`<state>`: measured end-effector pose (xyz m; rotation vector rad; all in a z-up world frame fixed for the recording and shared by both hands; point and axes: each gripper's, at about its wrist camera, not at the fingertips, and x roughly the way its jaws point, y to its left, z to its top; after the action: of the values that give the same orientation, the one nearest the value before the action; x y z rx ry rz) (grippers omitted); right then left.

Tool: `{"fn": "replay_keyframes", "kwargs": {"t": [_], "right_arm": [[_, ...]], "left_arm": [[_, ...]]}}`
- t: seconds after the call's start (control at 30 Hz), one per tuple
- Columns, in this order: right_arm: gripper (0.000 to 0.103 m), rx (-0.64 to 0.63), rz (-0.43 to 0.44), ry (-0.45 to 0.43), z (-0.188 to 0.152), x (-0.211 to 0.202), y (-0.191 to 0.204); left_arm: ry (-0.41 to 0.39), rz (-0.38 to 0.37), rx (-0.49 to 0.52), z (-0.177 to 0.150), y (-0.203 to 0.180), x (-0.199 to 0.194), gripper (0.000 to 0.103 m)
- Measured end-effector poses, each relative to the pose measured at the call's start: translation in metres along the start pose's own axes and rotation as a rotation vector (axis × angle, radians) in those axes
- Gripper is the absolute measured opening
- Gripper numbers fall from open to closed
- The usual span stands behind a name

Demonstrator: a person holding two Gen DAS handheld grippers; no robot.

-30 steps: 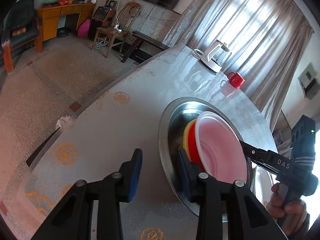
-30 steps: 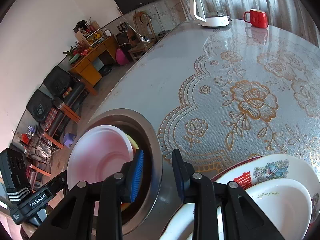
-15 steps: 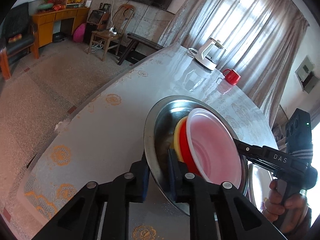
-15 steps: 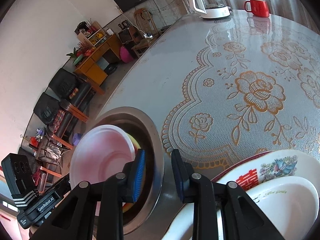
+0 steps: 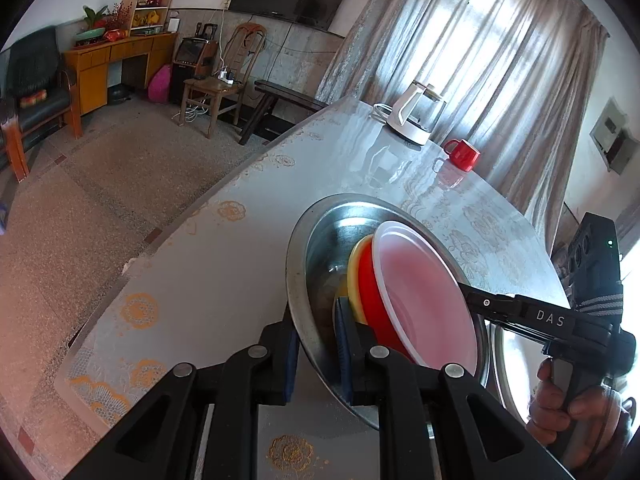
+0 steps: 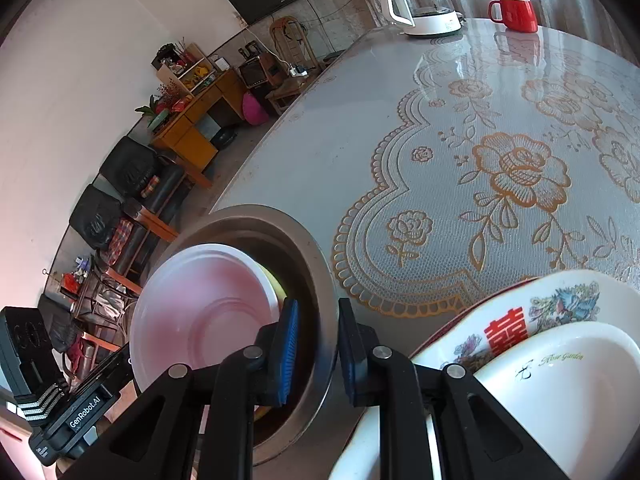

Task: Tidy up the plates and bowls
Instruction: 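Lift the steel bowl with nested bowls and carry it over the plates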

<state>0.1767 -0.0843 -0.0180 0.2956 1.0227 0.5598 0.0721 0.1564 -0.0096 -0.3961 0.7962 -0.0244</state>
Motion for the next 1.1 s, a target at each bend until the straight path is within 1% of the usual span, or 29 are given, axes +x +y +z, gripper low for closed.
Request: {"fn": "replay_keyframes", "kwargs": {"t": [0.23, 0.6, 0.93, 1.1], "right_arm": [[0.020, -0.003, 0.018, -0.009, -0.003, -0.005, 0.001], [0.020, 0.012, 0.067, -0.046, -0.005, -0.021, -0.002], [0.020, 0.028, 0.089, -0.095, -0.012, -0.044, -0.005], [0.020, 0.042, 0.098, -0.125, -0.014, -0.057, -0.011]], "left_arm": [[-0.009, 0.001, -0.005, -0.002, 0.000, -0.006, 0.016], [-0.035, -0.021, 0.004, -0.004, -0.003, -0.024, 0.016], [-0.054, -0.053, 0.035, -0.004, -0.017, -0.037, 0.016], [-0.051, -0.073, 0.054, -0.005, -0.026, -0.040, 0.016]]}}
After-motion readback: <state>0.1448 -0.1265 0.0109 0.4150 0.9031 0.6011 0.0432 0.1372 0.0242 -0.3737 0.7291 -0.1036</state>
